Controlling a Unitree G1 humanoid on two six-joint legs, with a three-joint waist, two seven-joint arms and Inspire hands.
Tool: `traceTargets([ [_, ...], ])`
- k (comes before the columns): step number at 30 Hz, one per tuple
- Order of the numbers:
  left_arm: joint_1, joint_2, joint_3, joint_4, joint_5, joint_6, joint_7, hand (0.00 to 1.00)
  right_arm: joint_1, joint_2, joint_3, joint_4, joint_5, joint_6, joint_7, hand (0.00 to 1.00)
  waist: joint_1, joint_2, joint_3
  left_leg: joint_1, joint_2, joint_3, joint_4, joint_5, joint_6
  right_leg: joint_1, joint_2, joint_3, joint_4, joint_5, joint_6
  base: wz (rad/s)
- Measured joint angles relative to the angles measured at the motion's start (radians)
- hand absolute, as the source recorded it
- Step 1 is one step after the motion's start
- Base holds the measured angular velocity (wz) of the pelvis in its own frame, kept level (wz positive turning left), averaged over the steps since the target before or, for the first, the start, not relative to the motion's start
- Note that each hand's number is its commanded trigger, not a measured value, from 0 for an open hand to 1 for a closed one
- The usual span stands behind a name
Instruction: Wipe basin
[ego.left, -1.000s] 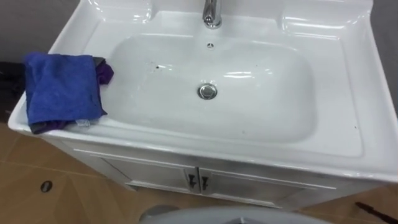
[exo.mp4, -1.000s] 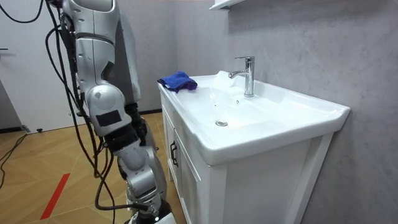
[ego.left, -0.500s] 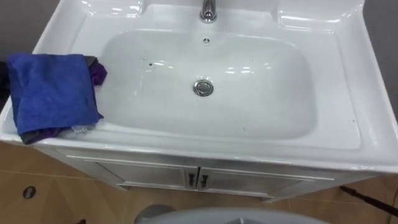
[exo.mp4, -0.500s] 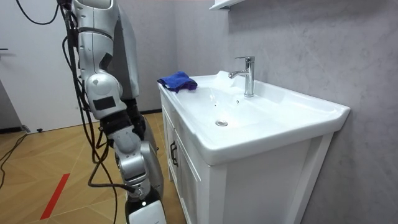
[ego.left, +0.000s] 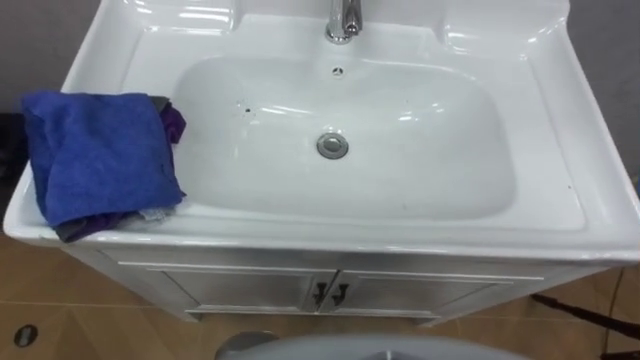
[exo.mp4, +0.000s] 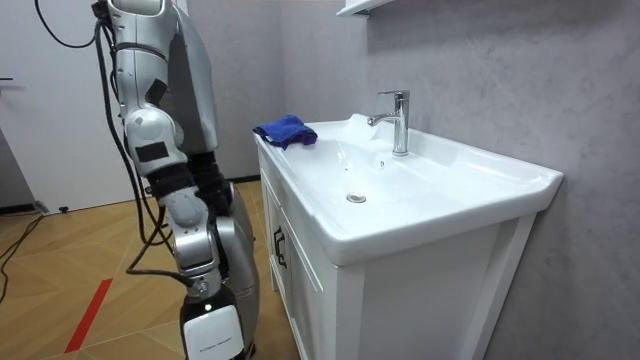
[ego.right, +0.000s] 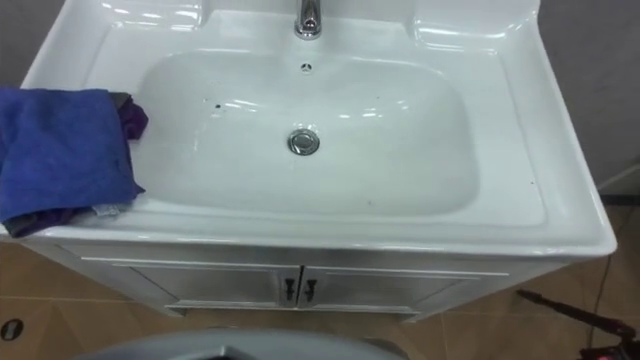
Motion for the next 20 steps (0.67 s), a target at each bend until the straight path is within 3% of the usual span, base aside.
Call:
traceTargets([
  [6,0.0,0.0,0.0,0.003,0.0,0.003,0.0,0.0,-0.003,0.001,0.011,0.002,0.0,0.007,-0.003,0.0,0.0,0.005,0.0005,0.003,0.001,0.003,-0.002,0.0,0.0,0.001,0.0,0.001,0.0,0.0,0.0,0.0],
  [9,-0.003,0.0,-0.011,0.003,0.0,0.004,-0.001,0.0,-0.004,0.0,0.015,0.006,-0.003,0.007,-0.008,0.0,0.0,0.009,0.0024,0.012,0.0,0.01,-0.005,0.0,0.0,0.002,0.003,0.024,0.0,0.0,0.0,-0.08],
  [20,-0.026,0.0,-0.037,0.001,0.008,0.026,-0.003,0.0,0.021,0.001,0.029,0.008,-0.001,0.021,-0.022,0.0,-0.02,0.037,0.0031,0.015,0.0,0.014,-0.005,-0.001,0.0,0.001,0.003,0.026,0.003,0.0,0.001,-0.02],
])
